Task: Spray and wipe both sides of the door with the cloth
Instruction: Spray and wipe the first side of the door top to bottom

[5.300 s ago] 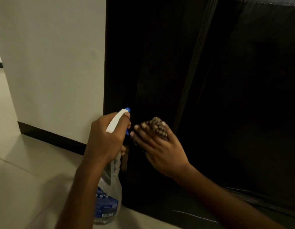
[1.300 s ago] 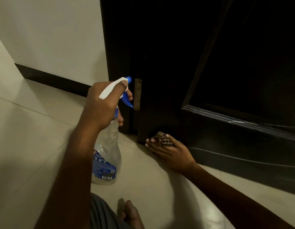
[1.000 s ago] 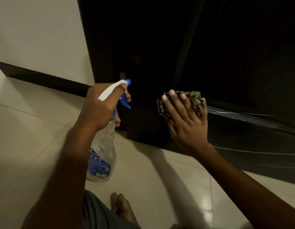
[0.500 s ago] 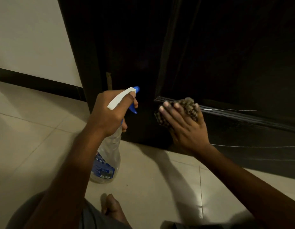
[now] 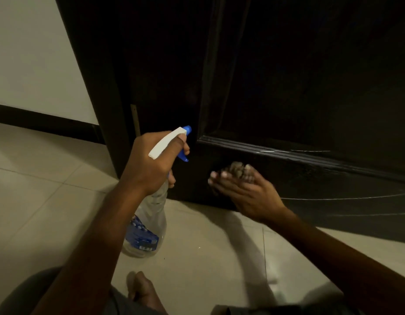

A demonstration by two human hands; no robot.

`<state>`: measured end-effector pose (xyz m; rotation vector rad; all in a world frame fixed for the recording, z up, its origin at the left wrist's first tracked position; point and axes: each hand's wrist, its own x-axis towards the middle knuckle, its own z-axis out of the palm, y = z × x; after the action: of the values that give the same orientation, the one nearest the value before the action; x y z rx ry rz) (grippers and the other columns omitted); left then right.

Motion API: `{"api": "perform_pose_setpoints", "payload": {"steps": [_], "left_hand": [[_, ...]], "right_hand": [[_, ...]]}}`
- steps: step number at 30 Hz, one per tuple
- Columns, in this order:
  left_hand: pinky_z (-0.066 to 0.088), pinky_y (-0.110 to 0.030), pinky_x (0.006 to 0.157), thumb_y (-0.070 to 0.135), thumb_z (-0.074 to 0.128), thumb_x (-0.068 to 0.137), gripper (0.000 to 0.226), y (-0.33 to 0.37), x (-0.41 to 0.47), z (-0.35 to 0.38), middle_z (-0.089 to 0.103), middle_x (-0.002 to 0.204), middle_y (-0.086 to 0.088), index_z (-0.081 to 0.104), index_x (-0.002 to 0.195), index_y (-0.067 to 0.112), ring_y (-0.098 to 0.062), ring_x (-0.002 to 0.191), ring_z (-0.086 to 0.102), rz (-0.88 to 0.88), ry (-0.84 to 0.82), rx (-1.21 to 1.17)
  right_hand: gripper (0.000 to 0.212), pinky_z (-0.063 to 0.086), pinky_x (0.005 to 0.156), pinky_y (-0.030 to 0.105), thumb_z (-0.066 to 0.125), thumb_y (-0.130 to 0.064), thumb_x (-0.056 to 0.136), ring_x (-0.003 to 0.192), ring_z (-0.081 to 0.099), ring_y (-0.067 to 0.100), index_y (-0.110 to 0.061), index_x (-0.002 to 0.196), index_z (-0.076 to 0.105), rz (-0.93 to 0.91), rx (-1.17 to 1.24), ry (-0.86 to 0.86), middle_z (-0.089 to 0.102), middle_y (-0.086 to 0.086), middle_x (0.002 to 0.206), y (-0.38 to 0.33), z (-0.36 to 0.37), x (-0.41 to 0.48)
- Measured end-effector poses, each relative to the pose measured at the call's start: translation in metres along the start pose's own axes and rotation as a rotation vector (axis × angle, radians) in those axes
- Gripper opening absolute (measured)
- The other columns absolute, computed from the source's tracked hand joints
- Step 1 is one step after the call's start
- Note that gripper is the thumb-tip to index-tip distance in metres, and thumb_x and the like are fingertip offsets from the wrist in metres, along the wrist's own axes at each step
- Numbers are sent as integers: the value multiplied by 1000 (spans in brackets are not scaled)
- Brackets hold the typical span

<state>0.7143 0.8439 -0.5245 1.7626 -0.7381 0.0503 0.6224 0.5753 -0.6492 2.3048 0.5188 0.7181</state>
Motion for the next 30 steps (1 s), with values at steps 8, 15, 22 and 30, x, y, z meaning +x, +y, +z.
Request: {"api": "perform_pose_setpoints", "payload": {"steps": [8, 15, 22, 30], "left_hand": [[51, -44, 41, 22, 49, 104, 32, 2, 1, 11, 63, 51, 15, 70, 87, 4, -25, 33, 55, -2, -23, 13], [50, -47, 42, 22, 49, 104, 31, 9, -2, 28, 64, 52, 16, 69, 89, 5, -24, 33, 56, 28, -54, 10], [50, -43, 41, 34, 46, 98, 36, 17, 3, 33, 65, 54, 14, 69, 89, 8, -23, 33, 56, 65, -55, 15], [53, -44, 42, 26, 47, 102, 32, 26, 3, 55, 65, 54, 16, 69, 89, 6, -23, 33, 56, 52, -122, -7]], "right_hand": [[76, -7, 124, 51, 50, -30, 99, 156, -8, 13, -25, 163, 10, 104, 60, -6, -2, -5, 170, 9, -12, 11], [64, 6, 125, 52, 47, -34, 103, 156, 10, 14, -26, 161, 23, 382, 137, 104, 15, -3, 168, 22, -36, 25], [64, 15, 124, 55, 49, -38, 102, 155, 17, 13, -24, 160, 27, 507, 166, 120, 20, -2, 168, 34, -41, -2], [77, 12, 123, 58, 43, -30, 92, 157, -1, 17, -22, 162, 10, 1172, 381, 165, 3, -4, 170, 54, -42, -101]]}}
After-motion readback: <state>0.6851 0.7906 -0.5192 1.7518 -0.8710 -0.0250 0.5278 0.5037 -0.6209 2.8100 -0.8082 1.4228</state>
